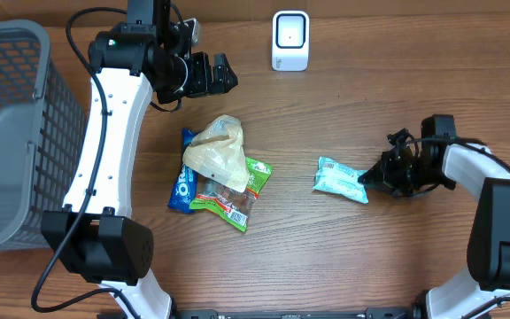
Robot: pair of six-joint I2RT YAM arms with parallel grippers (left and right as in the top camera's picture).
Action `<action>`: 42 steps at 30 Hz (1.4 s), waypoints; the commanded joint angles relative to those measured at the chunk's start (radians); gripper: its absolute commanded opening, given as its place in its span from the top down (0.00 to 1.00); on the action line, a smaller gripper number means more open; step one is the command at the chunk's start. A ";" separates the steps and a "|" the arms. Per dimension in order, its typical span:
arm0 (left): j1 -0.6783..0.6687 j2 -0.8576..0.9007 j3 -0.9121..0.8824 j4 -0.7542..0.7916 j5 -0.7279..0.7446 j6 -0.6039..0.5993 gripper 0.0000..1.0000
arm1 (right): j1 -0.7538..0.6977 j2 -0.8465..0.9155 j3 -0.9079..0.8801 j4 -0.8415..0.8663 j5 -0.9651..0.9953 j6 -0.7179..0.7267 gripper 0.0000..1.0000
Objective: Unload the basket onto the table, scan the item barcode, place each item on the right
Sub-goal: 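Reach the right gripper down and grasp the wipes pack end, then lift the wipes pack and carry it up to the scanner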
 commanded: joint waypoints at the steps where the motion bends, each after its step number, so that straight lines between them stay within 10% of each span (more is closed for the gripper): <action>1: -0.005 0.002 0.019 0.001 -0.007 0.008 0.00 | 0.006 -0.010 0.133 -0.060 -0.002 0.000 0.96; 17: -0.005 0.002 0.019 0.001 -0.007 0.009 0.00 | 0.012 -0.009 0.217 -0.081 0.285 0.069 0.94; 23: -0.005 0.002 0.019 0.001 -0.007 0.008 0.00 | 0.012 0.016 0.201 -0.056 0.347 0.195 0.45; 29: -0.005 0.002 0.019 0.001 -0.007 0.008 0.00 | 0.023 0.071 0.201 -0.047 0.322 0.161 0.32; 38: -0.005 0.002 0.019 0.001 -0.007 0.009 0.00 | 0.148 0.234 0.201 0.021 0.290 0.104 0.32; 42: -0.005 0.002 0.019 0.001 -0.007 0.009 0.00 | 0.210 0.303 0.201 0.028 0.307 0.145 0.63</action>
